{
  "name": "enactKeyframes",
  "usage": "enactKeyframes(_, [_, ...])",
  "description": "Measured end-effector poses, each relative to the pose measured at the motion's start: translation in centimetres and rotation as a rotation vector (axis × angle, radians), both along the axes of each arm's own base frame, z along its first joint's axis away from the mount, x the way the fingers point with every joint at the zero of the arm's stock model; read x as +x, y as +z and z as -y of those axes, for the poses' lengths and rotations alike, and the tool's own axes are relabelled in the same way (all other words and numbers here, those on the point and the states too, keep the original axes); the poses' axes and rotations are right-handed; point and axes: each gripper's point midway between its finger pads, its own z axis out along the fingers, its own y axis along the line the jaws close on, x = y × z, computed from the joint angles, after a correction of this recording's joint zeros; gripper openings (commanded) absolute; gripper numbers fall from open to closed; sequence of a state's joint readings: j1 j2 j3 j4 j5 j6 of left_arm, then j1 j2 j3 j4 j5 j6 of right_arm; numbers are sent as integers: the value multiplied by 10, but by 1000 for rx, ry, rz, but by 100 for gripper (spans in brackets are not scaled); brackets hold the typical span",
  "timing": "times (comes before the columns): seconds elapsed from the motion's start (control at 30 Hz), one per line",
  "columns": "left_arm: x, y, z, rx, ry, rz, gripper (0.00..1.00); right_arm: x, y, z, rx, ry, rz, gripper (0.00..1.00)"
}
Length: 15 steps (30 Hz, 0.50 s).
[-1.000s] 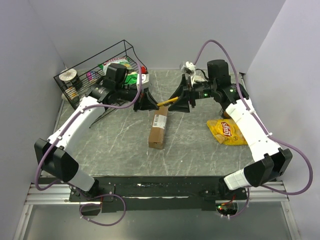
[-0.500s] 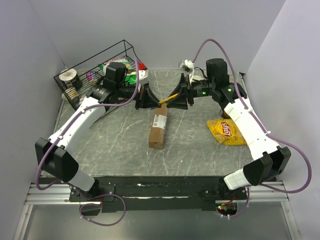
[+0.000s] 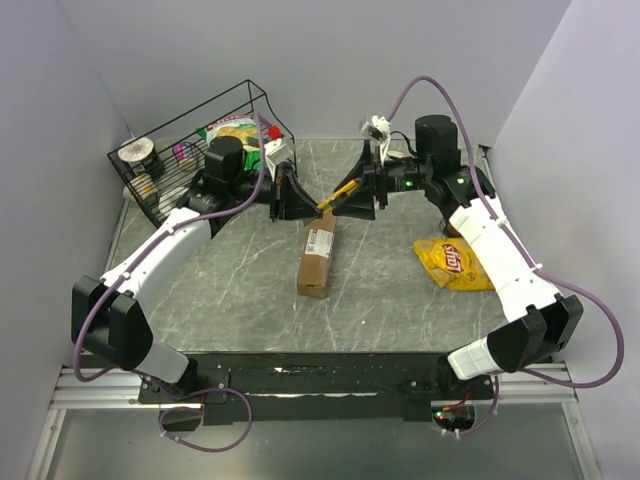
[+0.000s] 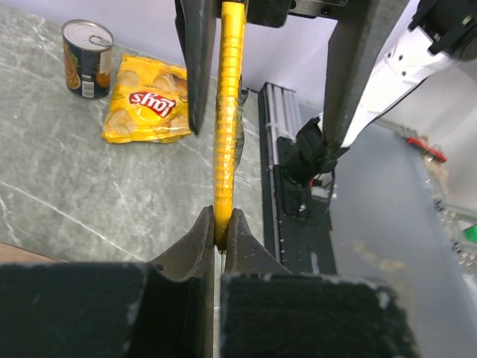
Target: Unpack the express box
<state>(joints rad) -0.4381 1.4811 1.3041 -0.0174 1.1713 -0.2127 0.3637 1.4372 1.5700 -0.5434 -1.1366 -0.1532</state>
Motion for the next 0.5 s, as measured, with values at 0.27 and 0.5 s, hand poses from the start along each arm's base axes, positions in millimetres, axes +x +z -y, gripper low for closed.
enactKeyframes(0.27, [-7, 21, -6, -54, 16, 22, 1, -6, 13, 18, 18, -54, 45, 75])
enactKeyframes(0.5, [-8, 34, -4, -94, 6, 29, 1, -2, 14, 11, 42, -50, 14, 71])
